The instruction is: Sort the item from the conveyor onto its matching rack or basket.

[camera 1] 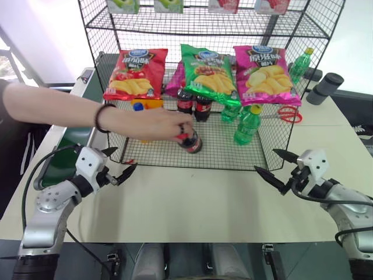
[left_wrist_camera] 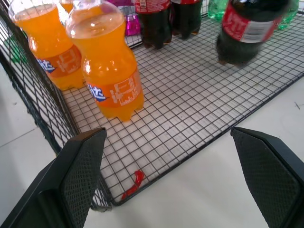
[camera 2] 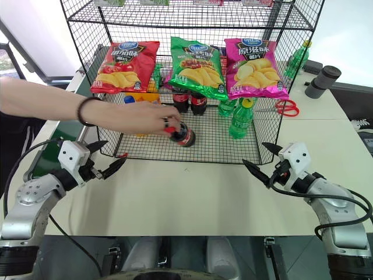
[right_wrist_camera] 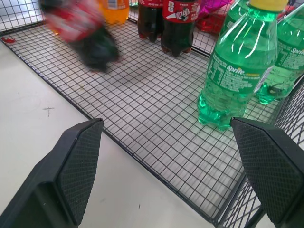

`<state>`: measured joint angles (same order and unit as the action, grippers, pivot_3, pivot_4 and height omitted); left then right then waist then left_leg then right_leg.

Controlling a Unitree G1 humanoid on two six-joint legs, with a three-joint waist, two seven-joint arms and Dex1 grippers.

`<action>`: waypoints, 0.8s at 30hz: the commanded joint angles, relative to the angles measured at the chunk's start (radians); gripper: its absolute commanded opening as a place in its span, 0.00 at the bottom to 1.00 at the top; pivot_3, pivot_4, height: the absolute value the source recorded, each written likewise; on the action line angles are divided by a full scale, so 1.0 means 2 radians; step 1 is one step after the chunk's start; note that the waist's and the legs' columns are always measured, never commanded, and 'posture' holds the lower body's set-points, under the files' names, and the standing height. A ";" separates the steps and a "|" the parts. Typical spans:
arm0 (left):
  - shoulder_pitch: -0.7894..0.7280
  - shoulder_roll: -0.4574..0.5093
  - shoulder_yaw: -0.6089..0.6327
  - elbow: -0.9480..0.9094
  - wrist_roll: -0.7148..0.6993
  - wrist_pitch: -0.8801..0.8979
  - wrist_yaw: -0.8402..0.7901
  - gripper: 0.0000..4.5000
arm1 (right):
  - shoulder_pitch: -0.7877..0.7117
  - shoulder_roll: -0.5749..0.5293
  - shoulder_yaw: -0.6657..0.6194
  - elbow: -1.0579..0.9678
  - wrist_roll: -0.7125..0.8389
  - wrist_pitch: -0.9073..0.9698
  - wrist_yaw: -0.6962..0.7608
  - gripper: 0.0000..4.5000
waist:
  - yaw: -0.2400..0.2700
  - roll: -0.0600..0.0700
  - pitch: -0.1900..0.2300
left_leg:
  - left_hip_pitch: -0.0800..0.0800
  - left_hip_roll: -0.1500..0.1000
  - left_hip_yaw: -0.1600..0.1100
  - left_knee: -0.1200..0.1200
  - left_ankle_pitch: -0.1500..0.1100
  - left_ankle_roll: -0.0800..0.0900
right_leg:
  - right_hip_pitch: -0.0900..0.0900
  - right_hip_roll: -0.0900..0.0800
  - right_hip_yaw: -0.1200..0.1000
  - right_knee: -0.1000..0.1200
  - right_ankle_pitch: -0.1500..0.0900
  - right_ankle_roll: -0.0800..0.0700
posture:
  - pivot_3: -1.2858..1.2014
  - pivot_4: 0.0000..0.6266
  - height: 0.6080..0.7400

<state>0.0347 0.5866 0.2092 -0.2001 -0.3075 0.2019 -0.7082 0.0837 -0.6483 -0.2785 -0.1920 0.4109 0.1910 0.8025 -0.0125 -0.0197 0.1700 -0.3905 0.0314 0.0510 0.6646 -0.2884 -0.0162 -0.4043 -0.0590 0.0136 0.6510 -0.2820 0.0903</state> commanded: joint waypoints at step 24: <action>-0.007 -0.009 0.006 -0.003 -0.019 0.002 0.001 1.00 | -0.023 0.008 0.012 0.004 -0.010 -0.010 -0.005 0.99 | 0.000 0.000 0.000 | 0.000 0.000 0.000 0.000 0.000 0.000 | 0.000 0.001 0.000 0.000 0.000 0.000 | 0.52 0.24 1.00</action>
<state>0.0246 0.5632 0.2093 -0.1893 -0.3367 0.2105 -0.7078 0.0479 -0.6334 -0.2462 -0.1682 0.3851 0.1767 0.7950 -0.0121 -0.0197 0.1700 -0.3905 0.0315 0.0511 0.6648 -0.2885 -0.0162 -0.4044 -0.0575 0.0137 0.6513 -0.2820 0.0903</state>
